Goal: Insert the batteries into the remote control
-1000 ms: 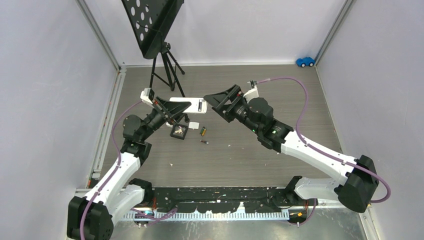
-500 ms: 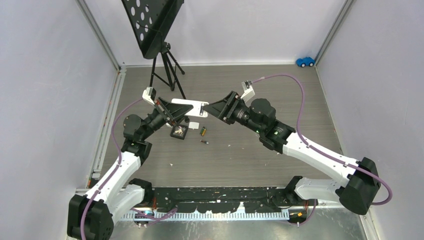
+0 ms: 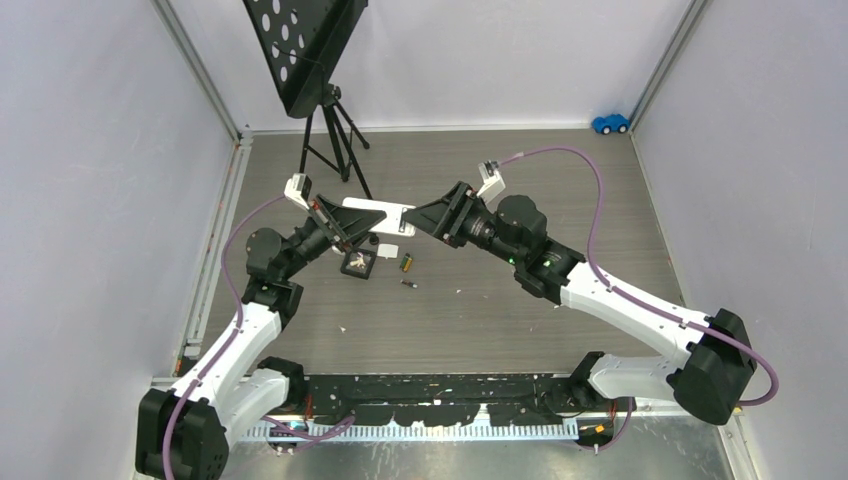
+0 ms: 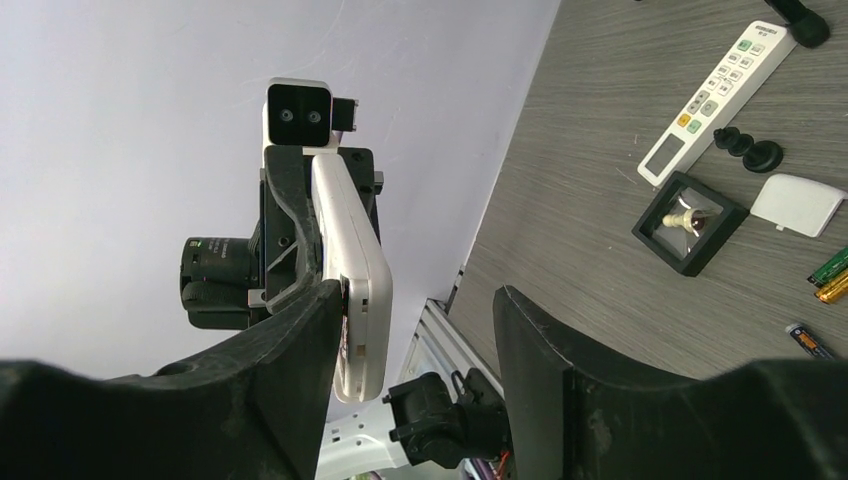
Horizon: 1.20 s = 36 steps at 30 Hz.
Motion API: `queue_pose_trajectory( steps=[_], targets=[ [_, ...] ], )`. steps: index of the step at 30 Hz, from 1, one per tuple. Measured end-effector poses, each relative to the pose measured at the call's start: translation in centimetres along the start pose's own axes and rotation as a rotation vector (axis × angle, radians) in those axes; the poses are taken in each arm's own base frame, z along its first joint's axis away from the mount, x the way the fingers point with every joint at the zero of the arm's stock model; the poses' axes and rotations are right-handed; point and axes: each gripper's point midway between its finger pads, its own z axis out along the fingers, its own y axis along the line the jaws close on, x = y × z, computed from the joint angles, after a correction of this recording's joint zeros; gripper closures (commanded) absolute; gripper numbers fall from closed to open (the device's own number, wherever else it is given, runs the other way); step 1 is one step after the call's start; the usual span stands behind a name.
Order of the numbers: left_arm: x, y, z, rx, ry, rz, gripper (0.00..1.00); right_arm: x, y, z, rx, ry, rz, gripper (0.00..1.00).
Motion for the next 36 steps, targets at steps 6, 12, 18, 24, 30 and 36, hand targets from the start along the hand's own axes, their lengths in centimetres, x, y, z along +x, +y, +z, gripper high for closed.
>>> queue_pose_trajectory(
  steps=[6,12,18,24,30,36],
  targets=[
    [0.0,0.1,0.0,-0.001,0.001,0.004,1.00,-0.2,0.1,0.2,0.003,-0.005,0.001,0.58],
    [0.0,0.2,0.0,-0.005,0.001,0.003,1.00,-0.3,0.5,0.3,-0.011,-0.008,0.004,0.60],
    [0.0,0.5,0.0,-0.016,0.000,0.030,1.00,-0.1,0.0,0.4,0.006,0.002,0.005,0.29],
    [0.0,3.5,-0.5,-0.130,-0.008,0.094,1.00,0.4,-1.6,0.1,0.067,0.026,-0.016,0.22],
    [-0.5,9.2,-1.9,-0.367,-0.053,0.098,1.00,0.8,-3.8,-1.0,0.169,0.058,-0.086,0.32],
    [-0.9,12.9,-4.9,-0.582,-0.126,0.133,1.00,2.9,-9.8,-0.2,0.371,0.199,-0.233,0.34]
  ],
)
